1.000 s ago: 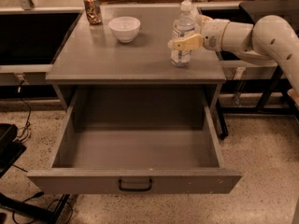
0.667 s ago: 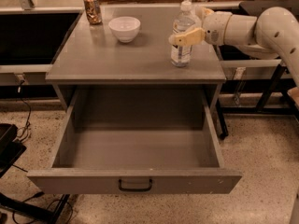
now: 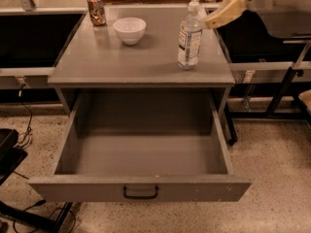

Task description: Pick blue plastic bottle from top drawer and place on counter

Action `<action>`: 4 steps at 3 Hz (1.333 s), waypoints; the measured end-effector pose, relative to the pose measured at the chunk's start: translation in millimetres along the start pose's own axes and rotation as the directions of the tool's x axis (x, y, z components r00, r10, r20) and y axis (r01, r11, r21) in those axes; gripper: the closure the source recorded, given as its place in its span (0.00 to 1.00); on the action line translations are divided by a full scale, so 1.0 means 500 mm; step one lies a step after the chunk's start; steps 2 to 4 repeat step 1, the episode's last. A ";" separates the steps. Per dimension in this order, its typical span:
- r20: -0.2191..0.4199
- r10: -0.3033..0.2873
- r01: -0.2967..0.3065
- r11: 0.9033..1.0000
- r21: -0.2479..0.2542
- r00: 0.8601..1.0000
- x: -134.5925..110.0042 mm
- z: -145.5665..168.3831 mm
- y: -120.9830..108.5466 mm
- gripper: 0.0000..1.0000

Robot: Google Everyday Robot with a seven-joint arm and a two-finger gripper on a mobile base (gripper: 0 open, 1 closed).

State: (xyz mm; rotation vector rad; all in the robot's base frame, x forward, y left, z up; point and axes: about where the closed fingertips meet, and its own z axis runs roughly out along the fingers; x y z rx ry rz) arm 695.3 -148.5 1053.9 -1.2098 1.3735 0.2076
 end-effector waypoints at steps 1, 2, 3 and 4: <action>-0.176 -0.174 0.190 0.979 0.075 0.969 -0.053 -0.113 -0.004 0.00; -0.176 -0.174 0.190 0.979 0.075 0.969 -0.053 -0.113 -0.004 0.00; -0.176 -0.174 0.190 0.979 0.075 0.969 -0.053 -0.113 -0.004 0.00; -0.176 -0.174 0.190 0.979 0.075 0.969 -0.053 -0.113 -0.004 0.00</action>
Offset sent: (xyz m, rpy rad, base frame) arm 0.0000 0.0000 0.0000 0.0000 0.0000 0.0000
